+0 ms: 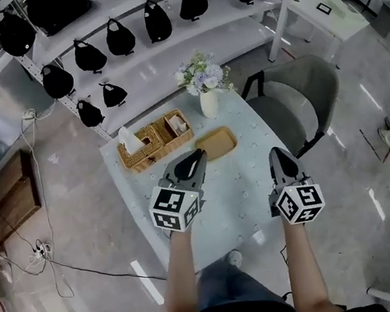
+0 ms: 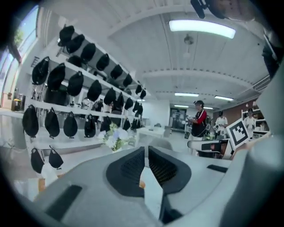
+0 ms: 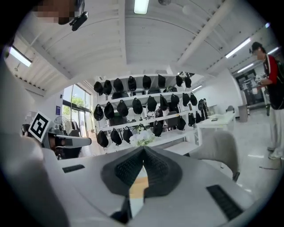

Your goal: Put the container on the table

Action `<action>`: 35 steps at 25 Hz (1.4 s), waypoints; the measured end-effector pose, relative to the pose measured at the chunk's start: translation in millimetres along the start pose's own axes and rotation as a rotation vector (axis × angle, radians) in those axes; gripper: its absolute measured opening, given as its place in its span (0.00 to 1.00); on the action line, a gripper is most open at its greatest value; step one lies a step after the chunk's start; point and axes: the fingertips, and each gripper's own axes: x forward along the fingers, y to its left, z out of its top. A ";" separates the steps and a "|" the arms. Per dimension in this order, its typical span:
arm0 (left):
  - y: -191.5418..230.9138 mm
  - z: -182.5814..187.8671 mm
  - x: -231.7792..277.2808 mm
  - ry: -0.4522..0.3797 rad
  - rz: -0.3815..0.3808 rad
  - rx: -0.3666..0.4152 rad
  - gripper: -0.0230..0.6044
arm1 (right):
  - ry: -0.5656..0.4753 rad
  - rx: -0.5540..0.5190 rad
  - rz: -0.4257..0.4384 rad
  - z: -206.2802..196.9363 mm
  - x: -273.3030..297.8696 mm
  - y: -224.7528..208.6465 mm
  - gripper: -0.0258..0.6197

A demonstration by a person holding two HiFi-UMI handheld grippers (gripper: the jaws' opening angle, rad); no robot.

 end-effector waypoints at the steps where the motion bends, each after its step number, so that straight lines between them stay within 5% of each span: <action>1: -1.3 9.0 -12.7 -0.031 0.015 0.002 0.08 | -0.016 -0.005 0.004 7.7 -6.5 4.7 0.04; 15: 17.7 19.5 -147.0 -0.193 0.202 -0.006 0.05 | -0.088 -0.061 0.039 24.5 -65.8 50.4 0.04; 35: 14.4 2.8 -143.0 -0.158 0.164 -0.005 0.05 | -0.086 -0.097 0.012 25.8 -80.1 62.5 0.04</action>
